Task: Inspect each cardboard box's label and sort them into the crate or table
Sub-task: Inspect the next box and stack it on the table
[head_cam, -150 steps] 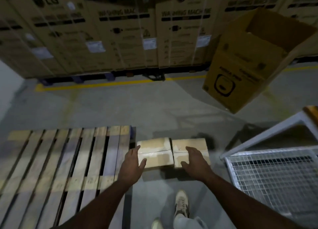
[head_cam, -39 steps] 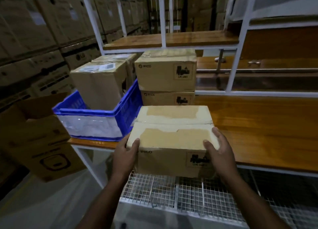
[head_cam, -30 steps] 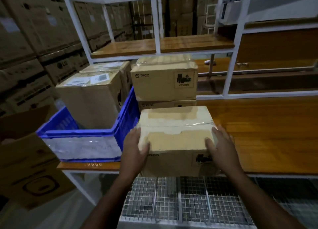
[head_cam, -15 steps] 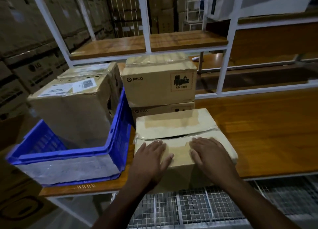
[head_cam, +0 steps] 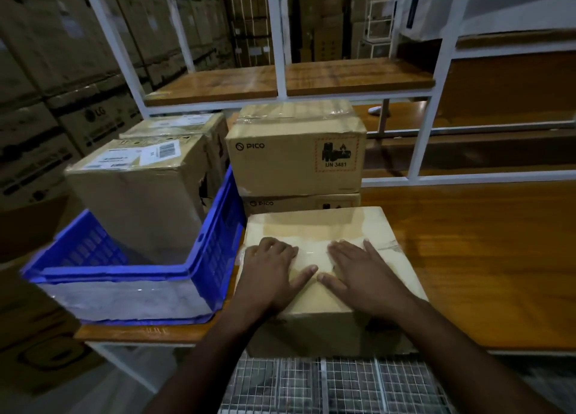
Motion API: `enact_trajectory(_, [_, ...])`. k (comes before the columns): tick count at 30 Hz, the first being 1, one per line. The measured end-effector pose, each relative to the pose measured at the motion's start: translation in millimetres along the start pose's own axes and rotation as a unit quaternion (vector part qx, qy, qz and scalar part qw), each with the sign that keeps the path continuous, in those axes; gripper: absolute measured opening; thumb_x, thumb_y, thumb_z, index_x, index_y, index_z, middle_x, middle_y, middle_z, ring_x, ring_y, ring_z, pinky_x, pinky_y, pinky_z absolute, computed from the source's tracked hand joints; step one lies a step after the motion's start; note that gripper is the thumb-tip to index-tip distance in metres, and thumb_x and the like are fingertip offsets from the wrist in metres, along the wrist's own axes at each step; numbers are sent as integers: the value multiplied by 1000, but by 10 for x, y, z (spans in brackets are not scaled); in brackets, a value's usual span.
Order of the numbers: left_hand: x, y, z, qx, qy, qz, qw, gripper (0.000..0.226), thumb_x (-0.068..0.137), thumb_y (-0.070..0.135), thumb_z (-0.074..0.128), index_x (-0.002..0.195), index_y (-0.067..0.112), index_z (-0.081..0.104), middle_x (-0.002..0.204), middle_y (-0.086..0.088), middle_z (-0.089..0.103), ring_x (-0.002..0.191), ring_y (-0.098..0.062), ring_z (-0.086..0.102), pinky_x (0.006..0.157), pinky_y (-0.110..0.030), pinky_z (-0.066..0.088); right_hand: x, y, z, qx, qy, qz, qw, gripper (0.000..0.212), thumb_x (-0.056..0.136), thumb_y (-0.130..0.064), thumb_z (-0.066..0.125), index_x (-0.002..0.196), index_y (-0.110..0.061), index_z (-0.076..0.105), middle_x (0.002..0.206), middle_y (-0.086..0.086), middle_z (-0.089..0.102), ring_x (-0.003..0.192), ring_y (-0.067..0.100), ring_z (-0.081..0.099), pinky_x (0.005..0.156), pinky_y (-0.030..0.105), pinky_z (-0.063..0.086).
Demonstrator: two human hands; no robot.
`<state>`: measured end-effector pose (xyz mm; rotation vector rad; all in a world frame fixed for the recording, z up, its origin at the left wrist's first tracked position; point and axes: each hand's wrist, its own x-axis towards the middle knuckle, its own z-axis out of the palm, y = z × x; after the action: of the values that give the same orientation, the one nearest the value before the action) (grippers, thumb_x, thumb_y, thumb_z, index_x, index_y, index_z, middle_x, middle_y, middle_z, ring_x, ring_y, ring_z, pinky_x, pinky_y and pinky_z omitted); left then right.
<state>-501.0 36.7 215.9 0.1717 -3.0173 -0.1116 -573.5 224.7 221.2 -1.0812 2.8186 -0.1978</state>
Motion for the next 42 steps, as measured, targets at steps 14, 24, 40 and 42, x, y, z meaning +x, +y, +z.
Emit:
enact_trajectory(14, [72,-130,63,-111,88,-116,983,70,98,56,47,156,22,28,165,-1,22,153,-18,15,126,-45,10,126,391,54,53,170,108,978,69,95,-62,37,151,-24,30,161,-3,22,149,15,13,120,46,-1])
enact_trajectory(24, [-100,-255,-60,-349,80,-267,895,64,89,47,69,143,25,42,131,1,60,112,-18,59,94,-43,52,-101,584,-2,285,162,219,919,51,92,-46,60,135,-24,43,131,-1,58,106,17,57,73,30,44])
enact_trajectory(40, [-484,-208,193,-356,233,-188,885,108,62,29,95,147,33,28,140,5,36,129,-17,45,102,-41,47,-407,573,53,315,295,156,888,123,70,-15,86,156,-29,1,157,2,27,135,21,38,87,23,41])
enact_trajectory(42, [-503,-220,216,-351,229,-189,888,109,61,34,94,146,35,27,138,6,36,129,-19,46,101,-45,49,-424,564,95,311,301,156,888,121,70,-16,86,156,-29,2,157,2,27,134,21,39,86,21,40])
